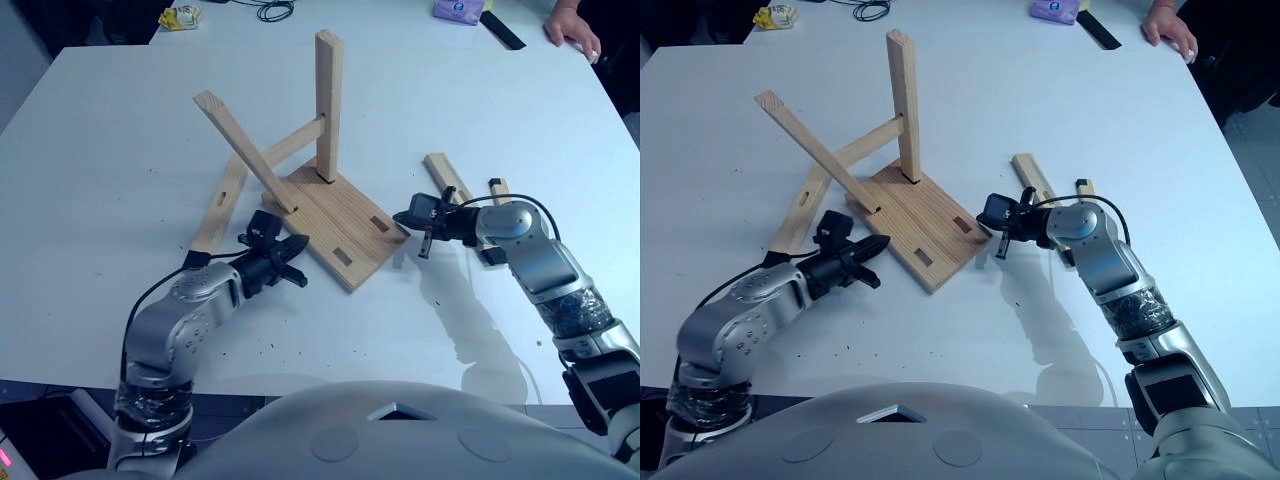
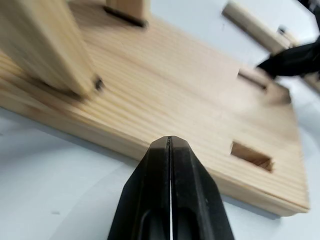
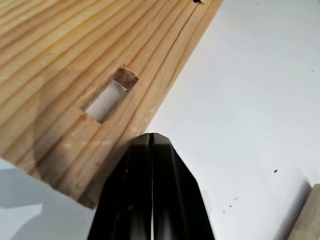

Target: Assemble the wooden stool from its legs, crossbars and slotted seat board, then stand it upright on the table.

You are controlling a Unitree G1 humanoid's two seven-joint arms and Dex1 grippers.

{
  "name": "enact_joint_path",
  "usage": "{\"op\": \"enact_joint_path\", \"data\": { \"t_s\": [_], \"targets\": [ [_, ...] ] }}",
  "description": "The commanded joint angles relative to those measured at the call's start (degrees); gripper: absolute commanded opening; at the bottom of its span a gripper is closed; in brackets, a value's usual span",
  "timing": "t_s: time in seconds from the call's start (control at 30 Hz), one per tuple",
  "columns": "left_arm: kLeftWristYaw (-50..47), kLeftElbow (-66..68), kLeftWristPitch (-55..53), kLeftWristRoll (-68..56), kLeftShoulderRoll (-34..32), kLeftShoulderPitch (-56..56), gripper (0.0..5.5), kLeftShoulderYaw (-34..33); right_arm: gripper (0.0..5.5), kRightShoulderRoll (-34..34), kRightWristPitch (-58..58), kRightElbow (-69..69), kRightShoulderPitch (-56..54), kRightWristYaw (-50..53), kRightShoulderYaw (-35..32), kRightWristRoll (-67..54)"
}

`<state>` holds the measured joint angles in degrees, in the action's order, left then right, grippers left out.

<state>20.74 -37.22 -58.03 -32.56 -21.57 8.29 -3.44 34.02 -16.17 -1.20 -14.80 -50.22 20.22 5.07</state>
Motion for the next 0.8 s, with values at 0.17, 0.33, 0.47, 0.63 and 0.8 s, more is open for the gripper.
{"op": "enact_joint_path", "data": {
  "t_s": [0.17, 0.33, 0.47, 0.63, 0.8],
  "targets": [
    [4.64, 3.62, 2.47, 4.46, -13.95, 4.5, 0.0, -6.67, 0.02, 1.48, 0.27, 1.44, 0.58, 1.88, -2.62, 0.81],
    [2.64, 10.42, 6.02, 9.42, -10.12, 3.41, 0.0, 2.73, 0.02, -1.55, 3.14, 9.22, -4.98, 2.25, -0.41, 2.82],
    [2.86, 11.9, 7.23, 10.45, -8.53, 2.31, 0.0, 6.19, 0.02, -5.43, 7.29, 19.23, -11.38, 3.35, 2.03, 5.58],
    [4.46, 16.76, 8.12, 11.2, -7.64, -3.39, 0.0, 9.7, 0.02, -6.74, 7.27, 17.91, -10.3, -0.28, 3.22, 4.23],
    [7.73, 24.6, 12.39, 13.09, -8.81, -7.87, 0.0, 11.06, 0.02, 0.36, 5.36, 4.0, -2.56, -9.86, 2.42, -0.06]
  ]
}}
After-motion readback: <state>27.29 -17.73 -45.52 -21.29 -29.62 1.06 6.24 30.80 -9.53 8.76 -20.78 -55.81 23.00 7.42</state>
